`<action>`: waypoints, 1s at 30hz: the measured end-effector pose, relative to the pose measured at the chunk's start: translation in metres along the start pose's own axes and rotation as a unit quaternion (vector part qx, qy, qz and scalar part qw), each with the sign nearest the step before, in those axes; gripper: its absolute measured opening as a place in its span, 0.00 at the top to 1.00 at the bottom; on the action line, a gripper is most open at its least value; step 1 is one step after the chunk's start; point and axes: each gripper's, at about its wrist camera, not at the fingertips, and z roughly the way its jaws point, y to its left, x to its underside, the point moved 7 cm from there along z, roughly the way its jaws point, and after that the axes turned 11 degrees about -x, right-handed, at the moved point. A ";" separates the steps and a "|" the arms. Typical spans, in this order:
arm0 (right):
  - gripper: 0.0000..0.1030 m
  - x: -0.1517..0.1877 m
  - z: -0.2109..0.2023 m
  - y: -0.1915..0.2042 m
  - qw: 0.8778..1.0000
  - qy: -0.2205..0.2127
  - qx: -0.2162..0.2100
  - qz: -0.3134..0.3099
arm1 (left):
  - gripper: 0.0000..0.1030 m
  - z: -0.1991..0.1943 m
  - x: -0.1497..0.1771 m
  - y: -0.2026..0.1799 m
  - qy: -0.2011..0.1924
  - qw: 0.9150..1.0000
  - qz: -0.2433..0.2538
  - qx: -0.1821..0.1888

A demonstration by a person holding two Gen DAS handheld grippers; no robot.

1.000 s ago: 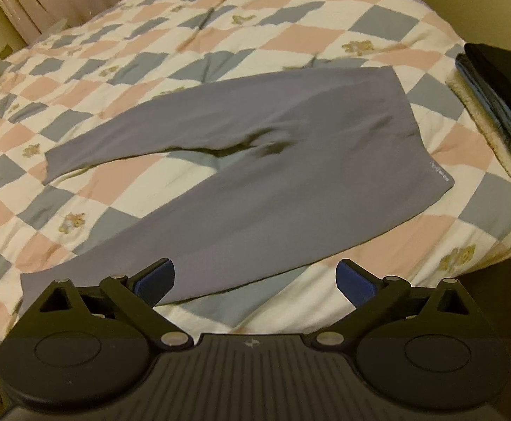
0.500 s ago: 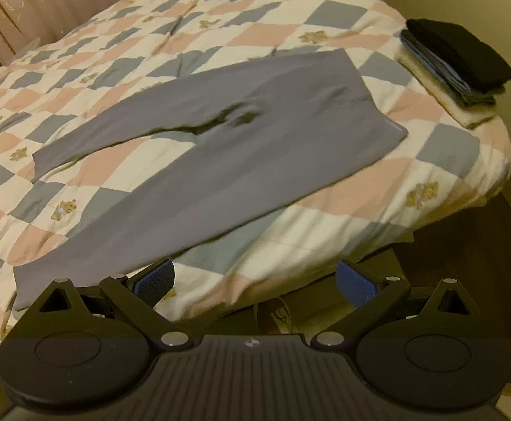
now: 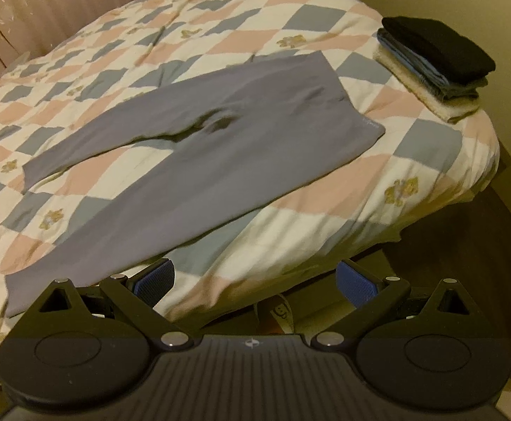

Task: Fold clothes

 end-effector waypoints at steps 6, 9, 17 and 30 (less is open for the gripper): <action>0.02 -0.054 0.020 -0.025 0.999 -0.021 -0.028 -0.012 | 0.34 0.034 -0.038 -0.032 0.004 1.000 -0.013 -0.003; 0.04 -0.087 0.034 -0.037 0.997 -0.029 -0.068 -0.033 | 0.35 0.053 -0.065 -0.059 0.002 1.000 -0.023 -0.005; 0.19 -0.178 0.085 -0.067 0.979 -0.028 -0.153 -0.130 | 0.35 0.120 -0.134 -0.134 0.002 1.000 0.020 0.019; 0.30 -0.298 0.262 -0.049 0.913 0.091 -0.225 -0.328 | 0.43 0.314 -0.279 -0.174 -0.077 0.959 0.252 0.110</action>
